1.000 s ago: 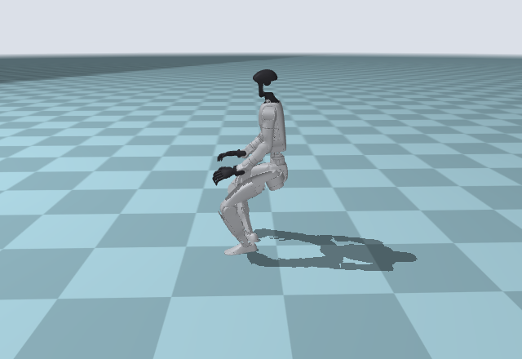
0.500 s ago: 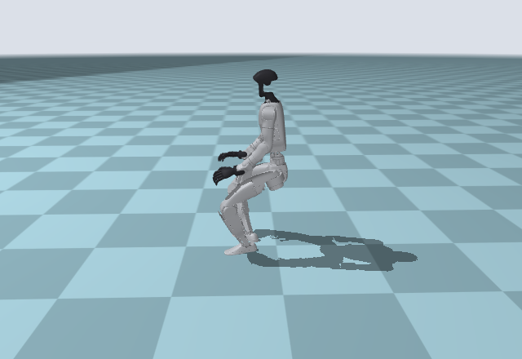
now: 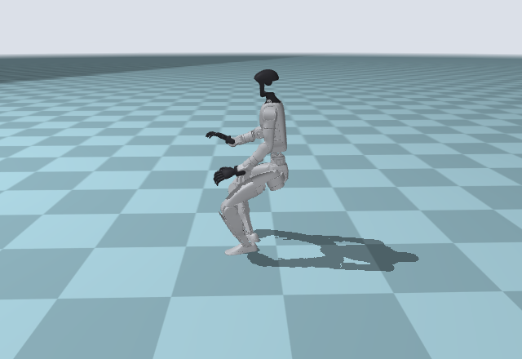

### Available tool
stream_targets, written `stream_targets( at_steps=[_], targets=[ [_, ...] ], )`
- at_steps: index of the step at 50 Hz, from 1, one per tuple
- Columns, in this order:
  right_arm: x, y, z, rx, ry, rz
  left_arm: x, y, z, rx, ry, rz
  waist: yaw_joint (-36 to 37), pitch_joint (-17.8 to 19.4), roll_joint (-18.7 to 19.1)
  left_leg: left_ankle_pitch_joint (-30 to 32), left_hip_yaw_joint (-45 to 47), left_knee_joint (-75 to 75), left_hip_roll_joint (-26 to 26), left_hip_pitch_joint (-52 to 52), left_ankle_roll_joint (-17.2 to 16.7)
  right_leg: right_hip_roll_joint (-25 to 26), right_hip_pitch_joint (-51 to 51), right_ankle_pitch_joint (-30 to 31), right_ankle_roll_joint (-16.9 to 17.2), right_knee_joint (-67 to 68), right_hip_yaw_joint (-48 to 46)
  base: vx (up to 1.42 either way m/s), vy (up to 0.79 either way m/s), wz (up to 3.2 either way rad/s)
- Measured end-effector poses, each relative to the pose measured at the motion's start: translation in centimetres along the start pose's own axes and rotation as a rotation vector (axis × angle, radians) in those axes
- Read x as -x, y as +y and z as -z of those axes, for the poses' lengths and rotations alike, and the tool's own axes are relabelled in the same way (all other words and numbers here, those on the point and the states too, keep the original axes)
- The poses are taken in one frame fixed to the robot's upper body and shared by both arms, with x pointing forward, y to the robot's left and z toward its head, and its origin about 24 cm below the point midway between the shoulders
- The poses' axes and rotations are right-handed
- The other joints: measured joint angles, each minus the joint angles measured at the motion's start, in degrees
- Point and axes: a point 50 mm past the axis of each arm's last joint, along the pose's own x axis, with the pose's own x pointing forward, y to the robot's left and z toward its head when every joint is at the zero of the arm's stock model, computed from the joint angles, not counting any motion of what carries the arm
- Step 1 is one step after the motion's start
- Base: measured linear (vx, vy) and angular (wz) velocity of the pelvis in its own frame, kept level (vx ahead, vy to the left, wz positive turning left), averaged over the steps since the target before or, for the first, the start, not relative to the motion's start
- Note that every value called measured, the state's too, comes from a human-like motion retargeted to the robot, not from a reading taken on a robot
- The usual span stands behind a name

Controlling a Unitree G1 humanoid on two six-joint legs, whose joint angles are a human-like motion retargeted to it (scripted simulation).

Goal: Upper body actions

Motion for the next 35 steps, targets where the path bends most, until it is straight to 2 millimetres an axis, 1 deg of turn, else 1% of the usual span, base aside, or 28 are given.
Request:
stream_targets(
  at_steps=[4,7,10,14,20,26,30,35],
  targets=[
    [-4.3,-4.0,-1.0,-0.041,-0.031,0.204,0.0,0.0,-0.1,-0.003,-0.004,0.002,0.16,-0.08,-0.23,0.01,0.03,-0.06,-0.22,0.01,0.02,-0.17,0.01,-0.1,0.03,0.08,0.06,0.0,0.0,0.0],
    [-6.8,-7.2,-1.9,-0.061,-0.058,0.356,0.0,0.0,-0.1,-0.006,-0.008,0.002,0.36,-0.06,-0.47,0.02,0.07,-0.1,-0.35,0.02,0.04,-0.3,0.0,-0.16,0.05,0.13,0.12,0.0,0.0,0.0],
    [-8.8,-10.1,-2.9,-0.071,-0.083,0.488,-0.1,0.0,-0.2,-0.006,-0.01,0.003,0.47,0.03,-0.68,0.04,0.1,-0.11,-0.43,0.06,0.02,-0.39,0.0,-0.2,0.06,0.18,0.17,0.0,0.0,0.0],
    [-10.6,-13.4,-4.2,-0.096,-0.104,0.635,-0.2,0.1,-0.3,-0.009,-0.015,0.001,0.64,0.23,-0.9,0.08,0.11,-0.1,-0.45,0.08,0.03,-0.42,-0.02,-0.21,0.07,0.19,0.21,0.0,0.0,0.0],
    [-12.1,-17.6,-6.1,-0.14,-0.157,0.825,-0.4,0.2,-0.4,-0.013,-0.02,-0.003,0.8,0.57,-1.13,0.09,0.1,-0.08,-0.45,0.09,0.04,-0.43,0.0,-0.21,0.08,0.19,0.22,0.0,0.0,0.0],
    [-12.7,-20.8,-7.3,-0.168,-0.187,0.977,-0.5,0.3,-0.4,-0.014,-0.023,-0.004,0.86,0.77,-1.22,0.05,0.1,-0.08,-0.51,0.1,0.04,-0.48,0.05,-0.23,0.12,0.21,0.22,0.0,0.0,0.0],
    [-12.8,-22.5,-7.9,-0.202,-0.196,1.06,-0.6,0.4,-0.4,-0.015,-0.025,-0.006,0.85,0.9,-1.31,0.04,0.09,-0.06,-0.5,0.09,0.03,-0.48,0.05,-0.23,0.12,0.21,0.22,0.0,0.0,0.0],
    [-12.7,-23.4,-8.9,-0.312,-0.2,1.139,-0.6,0.6,-0.3,-0.017,-0.021,-0.01,0.68,0.96,-1.55,0.07,0.09,-0.02,-0.42,0.16,0.0,-0.41,0.05,-0.2,0.08,0.19,0.26,0.0,0.0,0.0]
  ],
)
